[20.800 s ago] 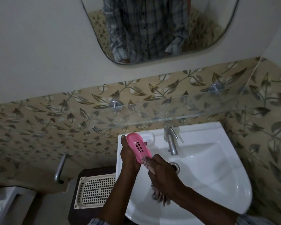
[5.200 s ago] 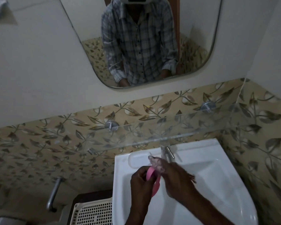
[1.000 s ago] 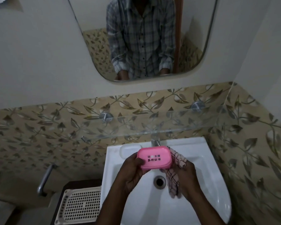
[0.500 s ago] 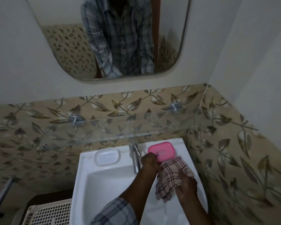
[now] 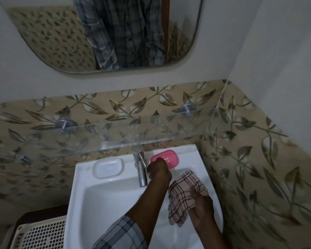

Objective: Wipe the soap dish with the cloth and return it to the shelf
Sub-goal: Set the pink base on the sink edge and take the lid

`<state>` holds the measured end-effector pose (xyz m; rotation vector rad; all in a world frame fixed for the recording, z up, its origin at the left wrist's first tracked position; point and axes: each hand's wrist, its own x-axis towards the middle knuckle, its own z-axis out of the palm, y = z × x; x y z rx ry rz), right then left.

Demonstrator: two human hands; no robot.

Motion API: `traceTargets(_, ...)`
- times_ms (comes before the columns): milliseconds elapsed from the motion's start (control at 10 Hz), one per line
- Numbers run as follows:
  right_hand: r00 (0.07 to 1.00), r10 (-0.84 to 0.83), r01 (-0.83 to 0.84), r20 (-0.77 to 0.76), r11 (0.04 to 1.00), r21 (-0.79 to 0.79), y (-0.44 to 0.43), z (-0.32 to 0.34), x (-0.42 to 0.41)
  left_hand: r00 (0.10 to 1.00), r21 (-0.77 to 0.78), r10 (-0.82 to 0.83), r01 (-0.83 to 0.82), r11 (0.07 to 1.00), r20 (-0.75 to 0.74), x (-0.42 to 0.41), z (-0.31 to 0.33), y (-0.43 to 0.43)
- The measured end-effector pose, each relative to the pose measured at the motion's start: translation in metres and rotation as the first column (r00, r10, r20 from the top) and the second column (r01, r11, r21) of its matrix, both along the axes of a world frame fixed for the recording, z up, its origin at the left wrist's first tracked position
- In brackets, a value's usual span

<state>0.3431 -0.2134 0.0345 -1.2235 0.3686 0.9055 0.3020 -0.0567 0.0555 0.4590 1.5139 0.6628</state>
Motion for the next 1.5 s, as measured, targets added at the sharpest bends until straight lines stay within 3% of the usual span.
traceTargets(200,0.991,0.130,-0.130,0.024,0.991,0.026,0.000,0.012,0.001,0.954,0.002,0.230,-0.235,0.972,0.190,0.002,-0.007,-0.010)
traceTargets(400,0.961,0.262,-0.264,0.090,0.964,0.007,-0.003,0.008,0.005,0.960,-0.034,0.153,-0.149,0.988,0.235,-0.011,0.010,-0.033)
traceTargets(500,0.886,0.424,-0.420,0.188,0.905,-0.063,-0.009,0.003,0.008,0.967,-0.011,0.044,-0.043,0.999,0.252,-0.035,0.028,-0.064)
traceTargets(600,0.883,0.419,-0.408,0.209,0.908,-0.099,-0.010,-0.001,0.006,0.972,0.194,0.233,-0.233,0.953,0.023,-0.086,0.026,-0.066)
traceTargets(700,0.875,0.439,-0.435,0.204,0.898,-0.068,-0.001,0.006,-0.002,0.855,0.315,0.466,-0.388,0.866,-0.229,-0.150,0.015,-0.029)
traceTargets(800,0.871,0.444,-0.452,0.212,0.892,-0.011,0.005,0.014,-0.011,0.785,0.398,0.462,-0.301,0.867,-0.412,-0.199,0.003,0.014)
traceTargets(900,0.882,0.427,-0.437,0.200,0.899,0.006,0.001,0.014,-0.021,0.698,0.359,0.211,0.071,0.931,-0.685,-0.229,-0.016,0.044)
traceTargets(1000,0.870,0.454,-0.455,0.193,0.890,-0.040,-0.005,0.013,-0.022,0.638,0.280,0.045,0.272,0.921,-0.769,-0.242,-0.025,0.060)
traceTargets(1100,0.854,0.482,-0.474,0.195,0.876,-0.087,-0.009,0.018,-0.024,0.649,0.245,-0.031,0.331,0.911,-0.760,-0.243,-0.027,0.062)
traceTargets(1200,0.859,0.467,-0.448,0.212,0.884,-0.133,-0.005,0.034,-0.025,0.747,0.301,0.021,0.242,0.922,-0.665,-0.246,-0.025,0.057)
traceTargets(1300,0.843,0.450,-0.412,0.293,0.892,-0.186,0.003,0.060,-0.027,0.884,0.366,0.130,0.048,0.929,-0.449,-0.251,-0.010,0.046)
traceTargets(1500,0.611,0.476,-0.466,0.632,0.862,-0.199,0.031,0.126,-0.065,1.000,0.378,0.014,-0.009,0.926,-0.010,-0.251,0.028,0.007)
